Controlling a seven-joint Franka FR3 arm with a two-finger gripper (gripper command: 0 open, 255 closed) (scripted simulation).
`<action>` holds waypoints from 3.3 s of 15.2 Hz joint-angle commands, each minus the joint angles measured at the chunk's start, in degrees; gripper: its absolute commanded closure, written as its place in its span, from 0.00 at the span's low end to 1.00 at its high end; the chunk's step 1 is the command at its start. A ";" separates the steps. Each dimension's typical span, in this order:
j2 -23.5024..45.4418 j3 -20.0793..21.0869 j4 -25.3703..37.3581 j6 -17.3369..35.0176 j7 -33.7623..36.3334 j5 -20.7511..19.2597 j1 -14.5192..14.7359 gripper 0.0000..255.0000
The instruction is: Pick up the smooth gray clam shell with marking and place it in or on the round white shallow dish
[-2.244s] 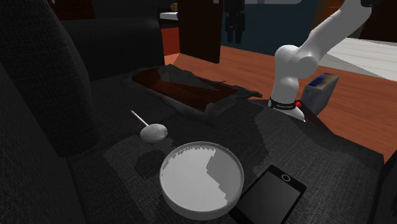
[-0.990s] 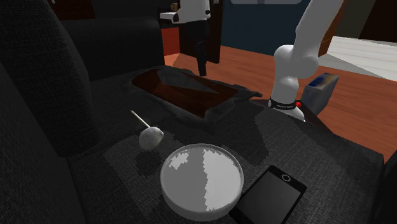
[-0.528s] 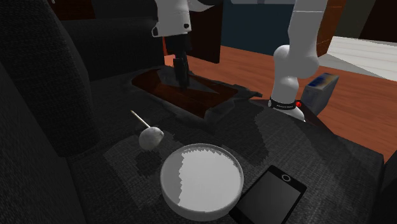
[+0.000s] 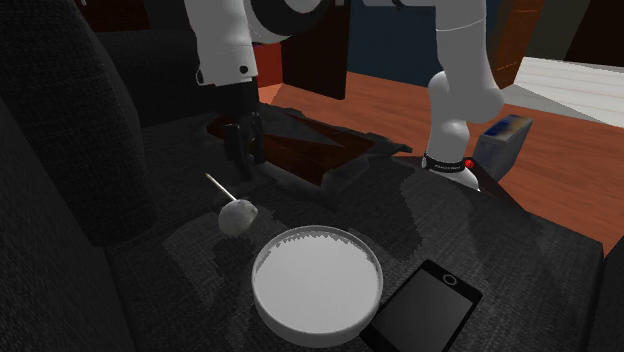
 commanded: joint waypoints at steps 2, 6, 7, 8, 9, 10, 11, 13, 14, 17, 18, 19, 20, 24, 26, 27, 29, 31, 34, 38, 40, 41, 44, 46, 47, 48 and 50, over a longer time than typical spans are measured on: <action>7.93 -0.35 9.59 -1.68 3.45 -2.20 2.55 0.00; 12.02 -0.73 13.35 -1.30 4.82 -3.12 4.07 0.00; 12.14 -0.73 12.77 -0.59 4.82 -3.15 4.14 0.00; 12.28 -0.74 12.22 0.11 4.83 -3.17 4.21 0.00; 12.42 -0.76 11.68 0.80 4.84 -3.19 4.30 0.00; 12.58 -0.78 11.16 1.48 4.85 -3.22 4.39 0.00; 12.76 -0.80 10.66 2.17 4.86 -3.25 4.47 0.00; 12.86 -0.80 10.37 2.56 4.87 -3.27 4.52 0.00; 12.86 -0.80 10.38 2.56 4.87 -3.27 4.52 0.00; 12.86 -0.80 10.38 2.55 4.87 -3.27 4.52 0.00; 12.86 -0.80 10.38 2.55 4.87 -3.27 4.52 0.00; 12.86 -0.80 10.38 2.54 4.87 -3.27 4.52 0.00; 12.86 -0.80 10.38 2.54 4.87 -3.27 4.52 1.00; 12.95 -0.81 10.47 2.55 4.89 -3.30 4.56 1.00; 13.11 -0.83 10.85 2.34 4.92 -3.35 4.61 1.00; 13.06 -0.83 10.75 2.37 4.90 -3.34 4.58 1.00; 12.86 -0.80 10.38 2.55 4.87 -3.27 4.52 1.00; 12.42 -0.72 11.25 1.27 5.05 -3.19 4.51 1.00; 11.86 -0.61 12.74 -0.71 5.34 -3.10 4.51 1.00; 11.28 -0.48 14.95 -3.43 5.75 -3.02 4.57 1.00; 11.07 -0.42 16.18 -4.83 5.98 -2.99 4.62 1.00; 10.99 -0.40 16.82 -5.54 6.09 -2.99 4.65 1.00; 10.95 -0.38 17.49 -6.21 6.20 -3.00 4.69 1.00; 13.76 -0.88 20.63 -8.57 6.50 -5.15 6.12 0.00; 16.61 -1.41 23.87 -11.00 6.64 -7.19 7.57 0.00; 19.43 -1.95 27.15 -13.44 6.65 -9.07 8.98 0.00; 19.16 -2.09 25.19 -11.75 6.60 -8.93 8.96 0.00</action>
